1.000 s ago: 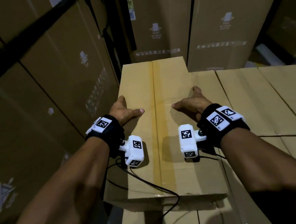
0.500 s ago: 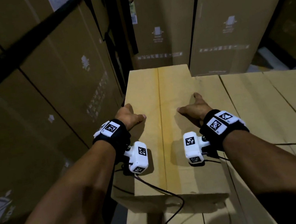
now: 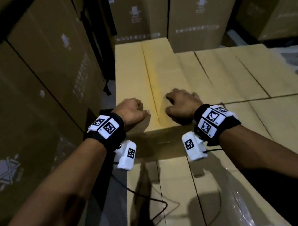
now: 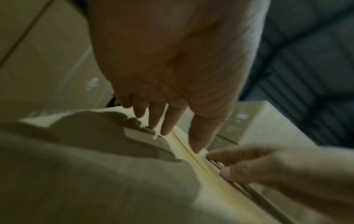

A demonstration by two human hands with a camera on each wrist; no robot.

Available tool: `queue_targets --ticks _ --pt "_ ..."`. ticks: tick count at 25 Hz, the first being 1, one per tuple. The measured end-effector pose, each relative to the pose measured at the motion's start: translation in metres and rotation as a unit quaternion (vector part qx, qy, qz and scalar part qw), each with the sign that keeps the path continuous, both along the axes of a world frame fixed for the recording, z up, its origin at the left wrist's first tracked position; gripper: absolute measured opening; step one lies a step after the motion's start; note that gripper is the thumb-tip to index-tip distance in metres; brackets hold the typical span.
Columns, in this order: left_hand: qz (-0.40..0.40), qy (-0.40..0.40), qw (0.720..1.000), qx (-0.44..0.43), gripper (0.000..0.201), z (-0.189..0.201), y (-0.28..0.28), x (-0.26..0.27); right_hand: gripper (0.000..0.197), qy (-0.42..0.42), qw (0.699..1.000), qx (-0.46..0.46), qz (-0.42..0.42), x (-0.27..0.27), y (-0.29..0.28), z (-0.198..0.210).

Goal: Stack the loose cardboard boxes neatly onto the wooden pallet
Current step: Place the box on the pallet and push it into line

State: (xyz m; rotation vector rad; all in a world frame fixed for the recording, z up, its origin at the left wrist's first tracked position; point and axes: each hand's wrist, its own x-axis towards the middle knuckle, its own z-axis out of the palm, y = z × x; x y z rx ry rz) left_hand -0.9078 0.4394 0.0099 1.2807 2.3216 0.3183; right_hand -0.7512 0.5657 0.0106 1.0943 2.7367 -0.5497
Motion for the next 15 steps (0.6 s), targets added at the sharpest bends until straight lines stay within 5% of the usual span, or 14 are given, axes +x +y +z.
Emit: queue_targets --ticks 4,8,15 --pt "-0.123 0.088 0.988 -0.024 0.033 -0.015 -0.032 0.033 0.063 0.016 0.999 -0.012 0.033 0.028 -0.049 -0.004" --pt "-0.121 0.195 0.973 0.031 0.062 -0.042 -0.047 0.052 0.073 0.010 0.996 0.079 0.041 0.037 -0.072 -0.031" --pt "-0.134 0.240 0.961 0.019 0.067 -0.047 -0.049 0.050 0.065 0.034 0.985 0.161 0.047 0.034 -0.070 -0.043"
